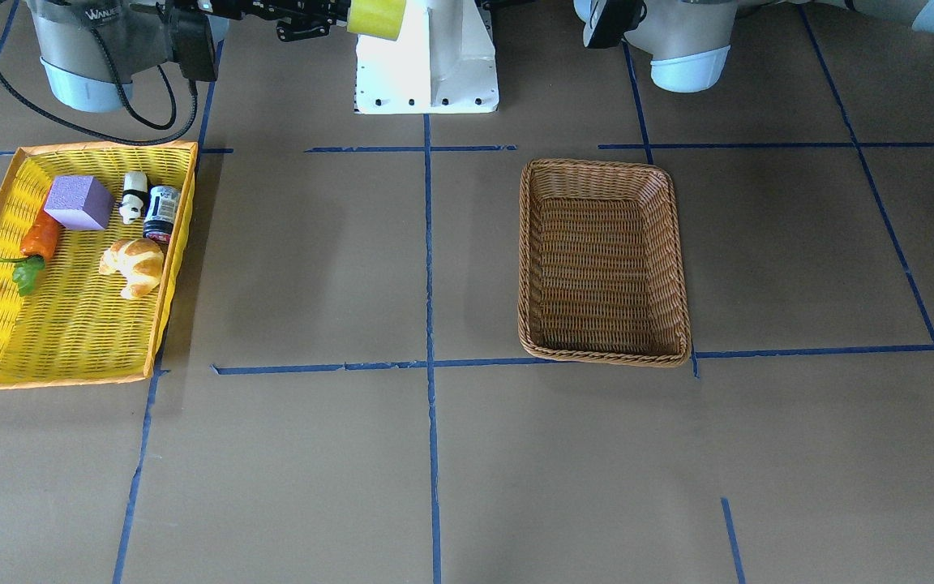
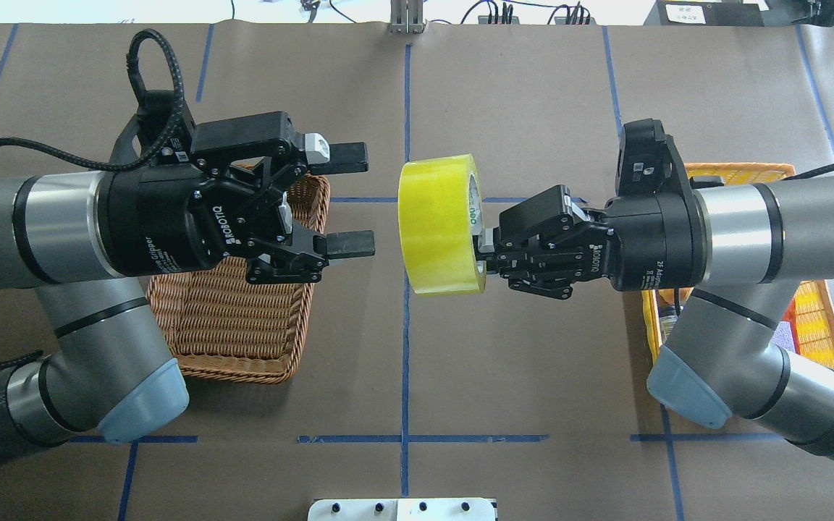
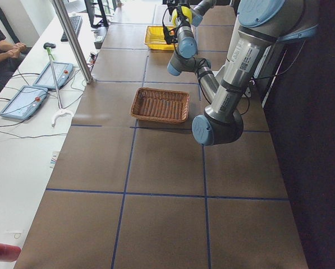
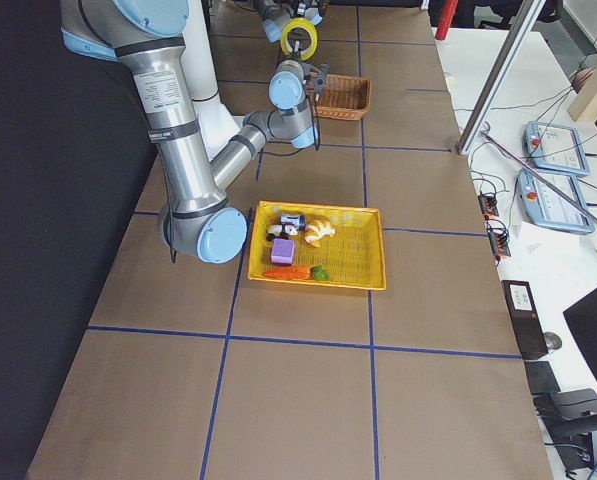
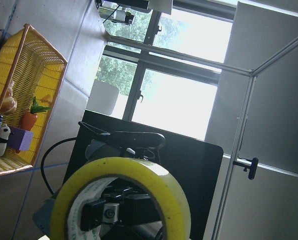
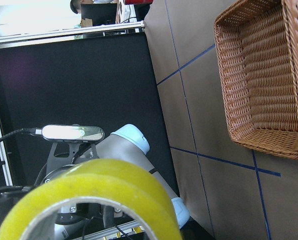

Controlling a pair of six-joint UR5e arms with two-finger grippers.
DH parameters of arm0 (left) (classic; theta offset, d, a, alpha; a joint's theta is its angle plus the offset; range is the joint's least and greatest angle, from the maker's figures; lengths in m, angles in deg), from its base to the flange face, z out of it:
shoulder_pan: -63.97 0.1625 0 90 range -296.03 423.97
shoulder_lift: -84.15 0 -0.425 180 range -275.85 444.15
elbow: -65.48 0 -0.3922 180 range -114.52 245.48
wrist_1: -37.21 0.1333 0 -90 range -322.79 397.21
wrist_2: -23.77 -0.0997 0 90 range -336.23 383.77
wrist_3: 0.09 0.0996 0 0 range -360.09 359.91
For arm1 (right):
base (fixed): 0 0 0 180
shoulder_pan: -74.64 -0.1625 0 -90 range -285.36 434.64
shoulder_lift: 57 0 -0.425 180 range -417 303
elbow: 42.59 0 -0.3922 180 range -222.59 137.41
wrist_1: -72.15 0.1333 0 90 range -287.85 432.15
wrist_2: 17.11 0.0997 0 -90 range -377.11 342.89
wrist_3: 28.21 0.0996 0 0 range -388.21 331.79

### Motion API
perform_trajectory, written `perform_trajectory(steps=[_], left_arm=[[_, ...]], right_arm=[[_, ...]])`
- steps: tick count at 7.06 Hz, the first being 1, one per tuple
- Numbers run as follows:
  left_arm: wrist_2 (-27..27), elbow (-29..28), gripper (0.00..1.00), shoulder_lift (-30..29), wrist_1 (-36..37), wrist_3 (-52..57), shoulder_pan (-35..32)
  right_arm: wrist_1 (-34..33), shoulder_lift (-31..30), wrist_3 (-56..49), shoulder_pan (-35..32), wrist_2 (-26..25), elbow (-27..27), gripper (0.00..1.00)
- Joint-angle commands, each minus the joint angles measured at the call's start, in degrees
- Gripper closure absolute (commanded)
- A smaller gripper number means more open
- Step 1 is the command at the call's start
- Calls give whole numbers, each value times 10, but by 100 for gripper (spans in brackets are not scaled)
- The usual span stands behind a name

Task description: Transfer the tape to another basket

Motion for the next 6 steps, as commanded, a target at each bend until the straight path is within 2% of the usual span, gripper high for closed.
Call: perform_trajectory(steps=[1,4,6], left_arm=[[-15,0,0,-7,0,0,9],[-38,1,1,-8,-1,1,37],[-39,0,10,-9,0,1,44]], right_arm=[[5,0,1,14,0,-1,100],[5,1,1,24,-3,-1,99],[5,2,0,33,-9,-1,98]])
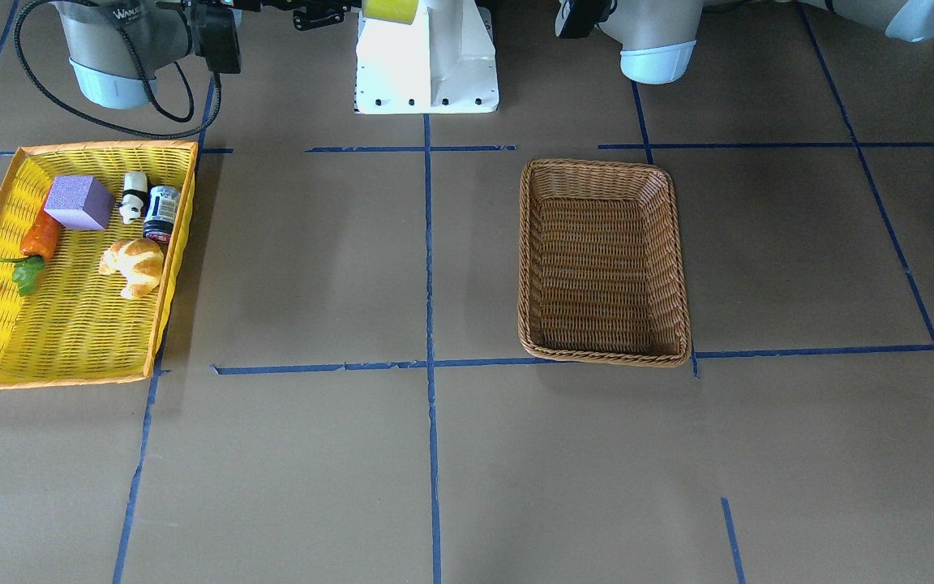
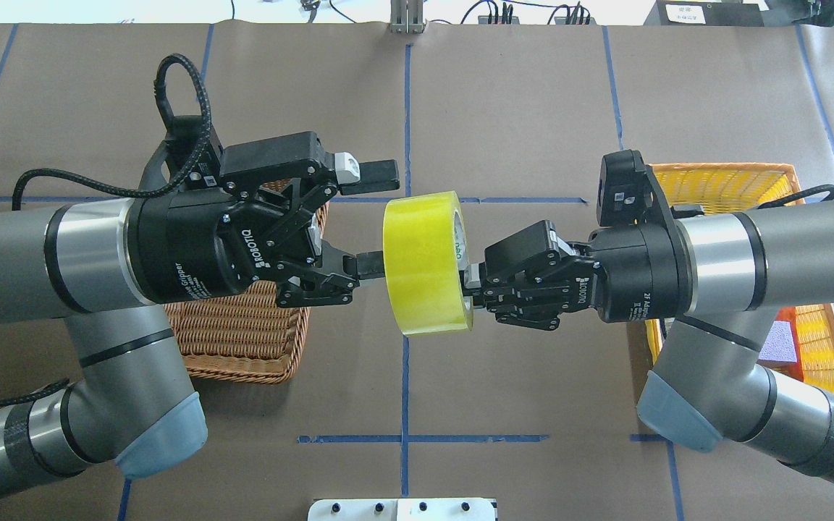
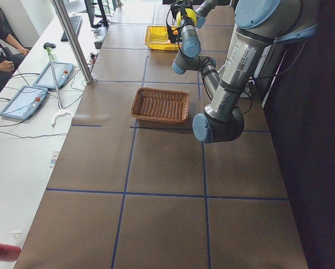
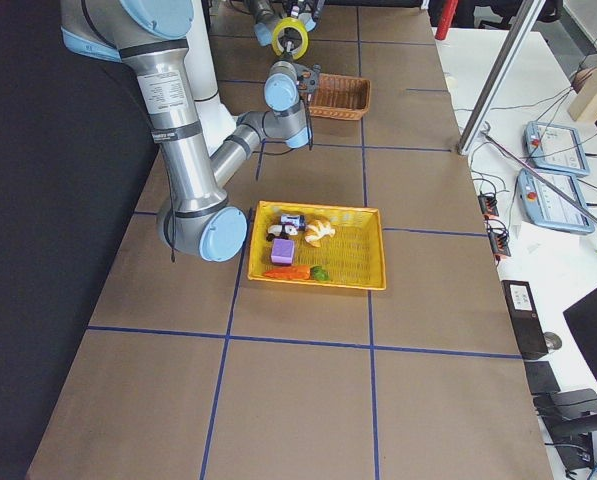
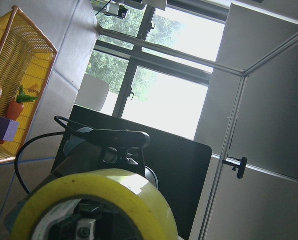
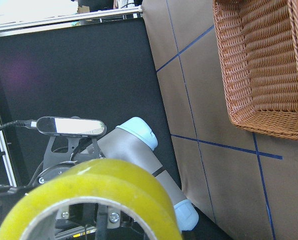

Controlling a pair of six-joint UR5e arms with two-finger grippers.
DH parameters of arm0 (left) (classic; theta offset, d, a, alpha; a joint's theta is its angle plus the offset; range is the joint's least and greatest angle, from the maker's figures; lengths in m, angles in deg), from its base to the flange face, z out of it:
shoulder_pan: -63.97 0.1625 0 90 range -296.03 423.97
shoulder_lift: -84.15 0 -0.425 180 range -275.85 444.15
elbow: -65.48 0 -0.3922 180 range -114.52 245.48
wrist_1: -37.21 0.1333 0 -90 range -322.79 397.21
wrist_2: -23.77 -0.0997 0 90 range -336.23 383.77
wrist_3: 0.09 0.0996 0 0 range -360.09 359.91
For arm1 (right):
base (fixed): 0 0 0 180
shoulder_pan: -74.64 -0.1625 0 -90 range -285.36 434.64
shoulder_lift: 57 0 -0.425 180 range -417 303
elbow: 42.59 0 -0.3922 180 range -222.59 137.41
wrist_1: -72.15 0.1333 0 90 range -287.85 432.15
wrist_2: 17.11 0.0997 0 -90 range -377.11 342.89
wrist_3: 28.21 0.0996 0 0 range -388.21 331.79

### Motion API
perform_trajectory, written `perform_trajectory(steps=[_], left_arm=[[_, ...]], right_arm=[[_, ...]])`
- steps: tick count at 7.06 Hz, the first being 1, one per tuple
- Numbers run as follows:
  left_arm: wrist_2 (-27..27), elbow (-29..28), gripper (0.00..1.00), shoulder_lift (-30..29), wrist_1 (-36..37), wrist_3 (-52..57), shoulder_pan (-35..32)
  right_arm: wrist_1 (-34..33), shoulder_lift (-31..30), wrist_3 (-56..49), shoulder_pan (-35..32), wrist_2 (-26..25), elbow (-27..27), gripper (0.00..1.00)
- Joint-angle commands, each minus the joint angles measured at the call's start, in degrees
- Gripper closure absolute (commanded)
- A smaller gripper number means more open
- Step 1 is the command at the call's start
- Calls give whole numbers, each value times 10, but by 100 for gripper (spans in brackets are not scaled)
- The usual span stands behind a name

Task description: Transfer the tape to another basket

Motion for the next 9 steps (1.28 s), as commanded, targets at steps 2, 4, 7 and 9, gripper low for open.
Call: perform_trajectory(steps=[2,4,7,9], left_arm=[[-1,-1,40,-4,0,0,13],[-1,-3,100,-3,2,2,13],[-1,5,100,4,2,2,13],[0,25,100,25,2,4,-14]], right_arm=[[0,1,0,9,-3,1,98],[-1,2,-3,14,-3,3,33],[5,-3,-6,13,-11,4,0],[72,-62,-3,8,-11,4,0]])
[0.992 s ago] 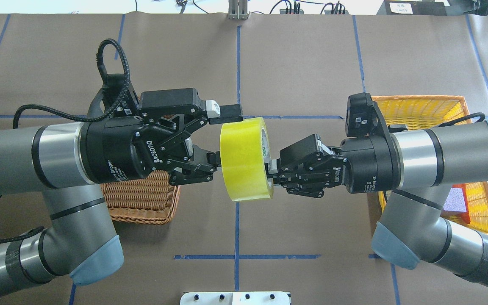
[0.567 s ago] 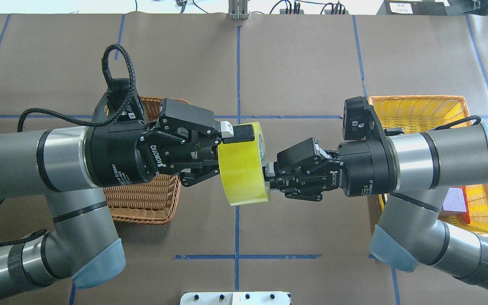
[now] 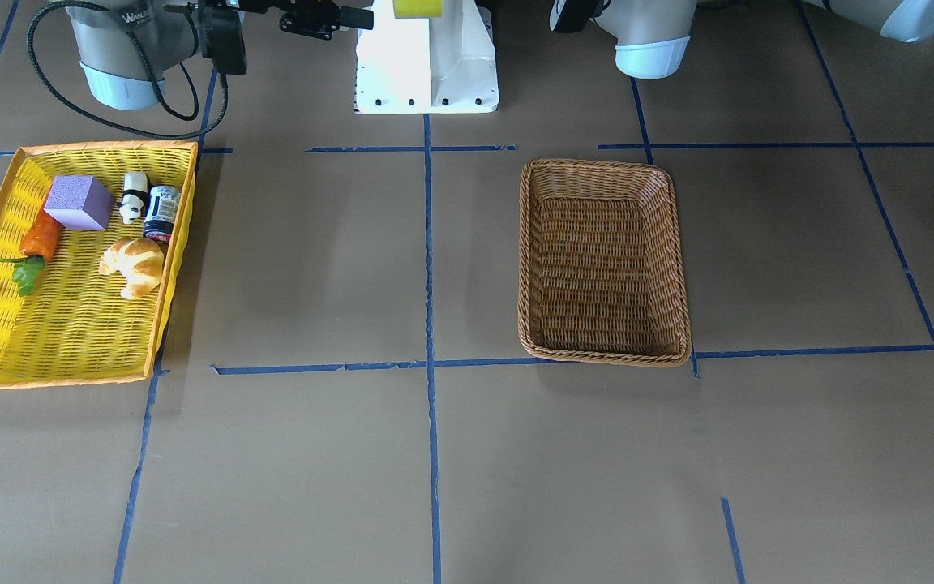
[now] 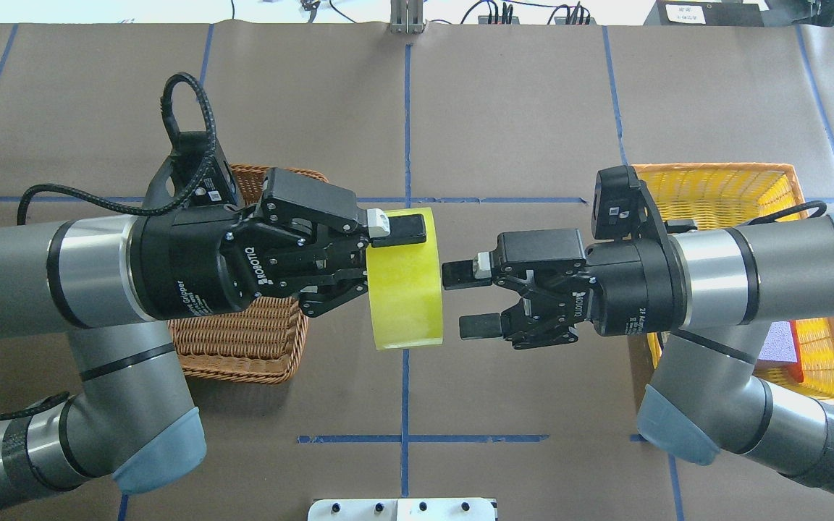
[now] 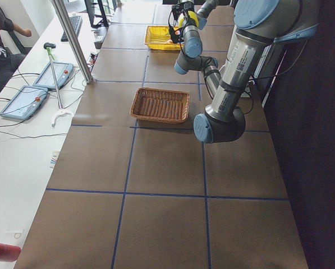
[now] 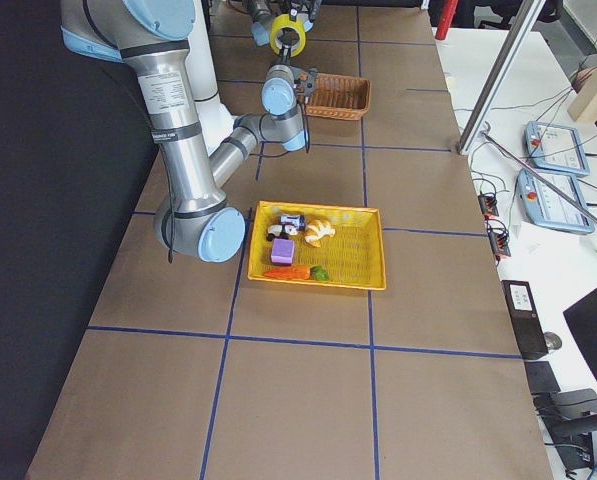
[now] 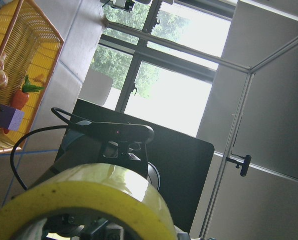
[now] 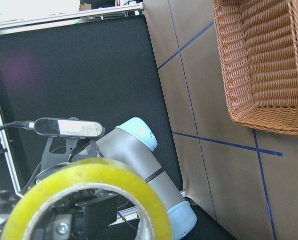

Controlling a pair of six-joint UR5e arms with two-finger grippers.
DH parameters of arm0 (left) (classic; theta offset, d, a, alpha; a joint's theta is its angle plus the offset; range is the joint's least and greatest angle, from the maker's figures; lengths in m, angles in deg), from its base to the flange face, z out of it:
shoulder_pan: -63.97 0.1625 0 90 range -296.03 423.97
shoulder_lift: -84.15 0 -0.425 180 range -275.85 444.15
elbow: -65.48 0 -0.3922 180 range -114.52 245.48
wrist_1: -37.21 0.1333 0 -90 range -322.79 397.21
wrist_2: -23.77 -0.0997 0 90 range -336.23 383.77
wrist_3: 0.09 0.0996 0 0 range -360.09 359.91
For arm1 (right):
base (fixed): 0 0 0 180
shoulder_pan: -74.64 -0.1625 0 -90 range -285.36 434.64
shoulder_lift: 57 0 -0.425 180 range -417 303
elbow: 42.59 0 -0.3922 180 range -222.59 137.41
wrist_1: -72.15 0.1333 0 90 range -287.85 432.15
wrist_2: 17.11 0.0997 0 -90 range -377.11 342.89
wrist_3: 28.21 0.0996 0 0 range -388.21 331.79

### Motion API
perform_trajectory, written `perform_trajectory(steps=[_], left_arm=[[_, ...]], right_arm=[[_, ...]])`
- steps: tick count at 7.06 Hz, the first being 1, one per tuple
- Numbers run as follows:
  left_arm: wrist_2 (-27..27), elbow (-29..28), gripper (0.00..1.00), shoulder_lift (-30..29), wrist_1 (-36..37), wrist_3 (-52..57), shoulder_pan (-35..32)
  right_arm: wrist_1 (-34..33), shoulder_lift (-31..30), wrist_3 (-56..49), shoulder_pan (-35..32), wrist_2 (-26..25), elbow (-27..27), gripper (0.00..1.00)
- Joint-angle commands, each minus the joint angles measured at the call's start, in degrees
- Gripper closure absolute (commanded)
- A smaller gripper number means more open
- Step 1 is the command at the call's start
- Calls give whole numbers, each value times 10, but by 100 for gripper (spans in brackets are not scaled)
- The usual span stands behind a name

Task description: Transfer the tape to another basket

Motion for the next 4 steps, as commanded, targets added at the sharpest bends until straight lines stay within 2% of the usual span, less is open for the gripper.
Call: perform_trajectory(steps=[1,2,3,4], left_arm=[[1,9,100,28,7,1,-22],[4,-3,100,58,12,7,-28],[33,-41,100,66,44,8,-57],[118,-98,100,66,83,55,-101]], right_arm=[[47,-67,-1,-16,0,0,0],[41,-95,-3,-48,6,1,0],[4,-110,-7,-103,32,9,0],[-49,-118,-23,-165,83,23,0]])
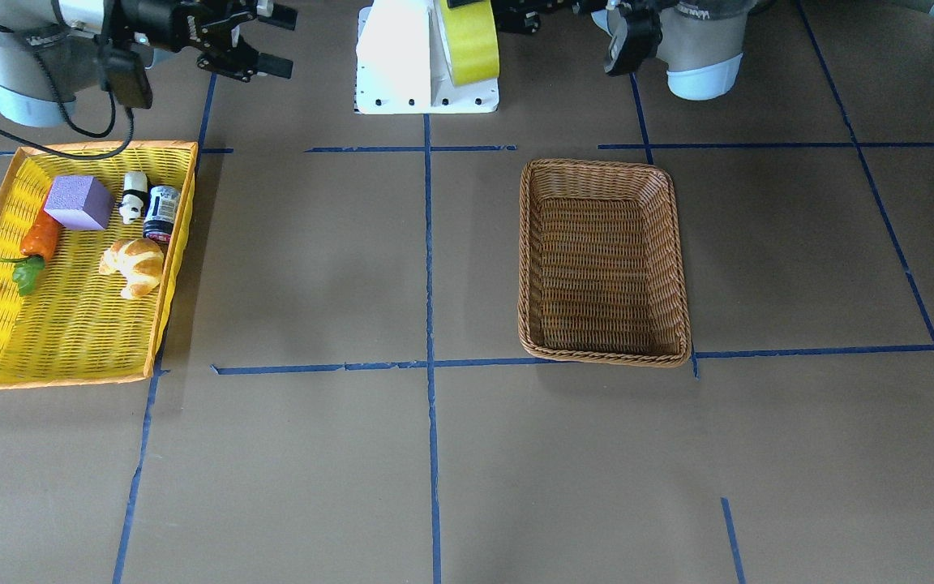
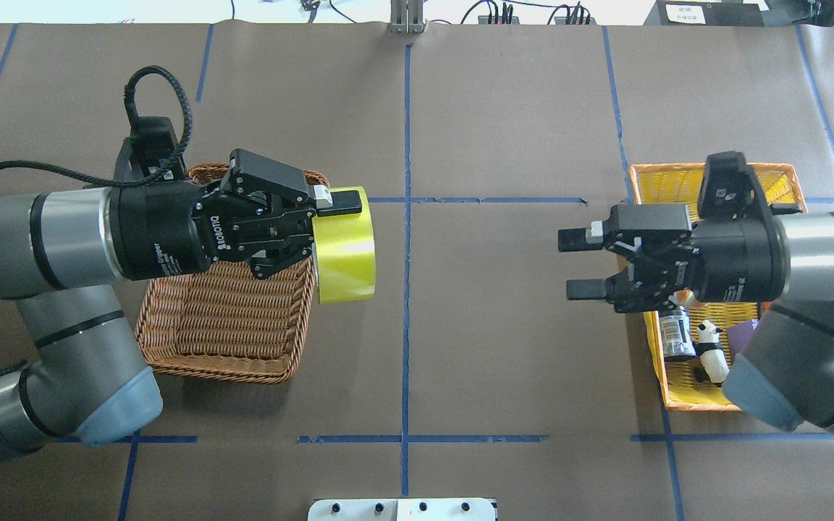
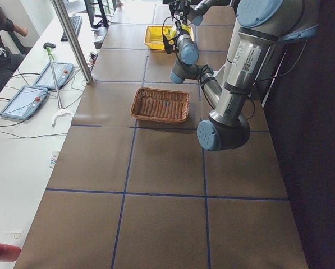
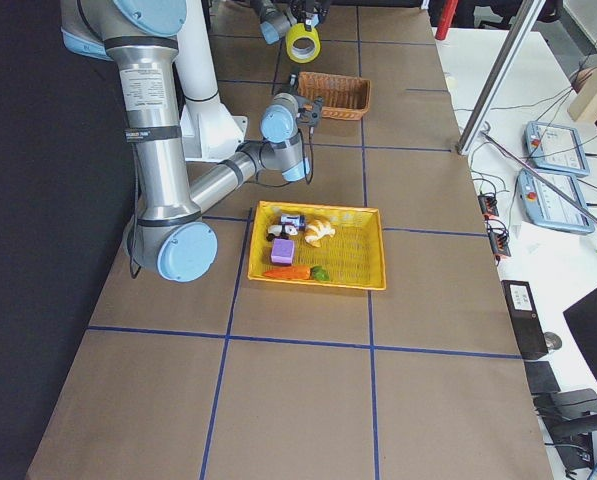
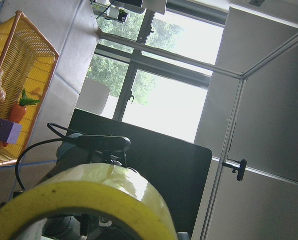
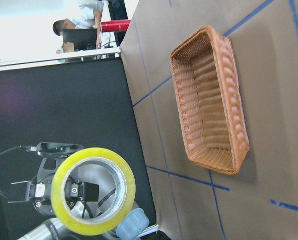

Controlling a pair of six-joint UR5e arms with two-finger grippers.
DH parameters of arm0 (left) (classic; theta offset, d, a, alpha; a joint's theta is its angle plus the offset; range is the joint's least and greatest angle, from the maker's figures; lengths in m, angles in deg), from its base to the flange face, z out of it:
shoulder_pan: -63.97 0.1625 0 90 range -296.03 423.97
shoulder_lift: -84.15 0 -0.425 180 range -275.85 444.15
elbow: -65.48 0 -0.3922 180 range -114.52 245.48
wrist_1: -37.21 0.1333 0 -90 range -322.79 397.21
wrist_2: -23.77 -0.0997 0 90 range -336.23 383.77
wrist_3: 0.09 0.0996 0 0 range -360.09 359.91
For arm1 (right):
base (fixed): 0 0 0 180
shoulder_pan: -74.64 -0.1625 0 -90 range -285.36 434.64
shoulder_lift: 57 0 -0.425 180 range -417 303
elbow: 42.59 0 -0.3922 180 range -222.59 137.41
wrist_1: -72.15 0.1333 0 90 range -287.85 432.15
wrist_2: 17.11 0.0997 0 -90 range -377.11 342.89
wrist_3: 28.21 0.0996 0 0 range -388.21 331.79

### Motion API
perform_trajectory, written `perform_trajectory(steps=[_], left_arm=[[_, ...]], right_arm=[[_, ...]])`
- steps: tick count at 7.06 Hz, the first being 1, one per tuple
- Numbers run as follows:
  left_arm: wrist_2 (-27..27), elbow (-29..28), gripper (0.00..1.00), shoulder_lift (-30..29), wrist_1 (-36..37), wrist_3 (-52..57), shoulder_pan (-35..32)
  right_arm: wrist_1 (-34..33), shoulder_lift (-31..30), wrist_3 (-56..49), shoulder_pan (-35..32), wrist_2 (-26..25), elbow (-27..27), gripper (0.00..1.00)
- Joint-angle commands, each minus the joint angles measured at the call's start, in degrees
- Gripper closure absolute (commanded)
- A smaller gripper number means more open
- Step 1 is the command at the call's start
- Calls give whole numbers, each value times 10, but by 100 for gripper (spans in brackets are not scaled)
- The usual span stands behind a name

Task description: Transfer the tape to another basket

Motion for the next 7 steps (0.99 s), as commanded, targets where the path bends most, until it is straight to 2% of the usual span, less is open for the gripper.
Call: perform_trajectory(steps=[1,2,4,5,6,7], left_arm=[[111,-67,100,7,115,106,-66],[113,-60,100,6,246,166,-76],[105,-42,100,9,421,257,-76],[71,-38,100,12,501,268,-65],[23,-12,100,9,624,279,-29],[12,8,100,-4,715,304,-18]], right_arm=[[-108,-42,-95,-113,81,20,0],[-190,-66,-209,-155,92,24,0],[-360,-75,-413,-207,97,21,0],[-393,-99,-512,-218,97,19,0],[-426,-101,-552,-217,92,19,0],[-432,-98,-555,-203,85,23,0]])
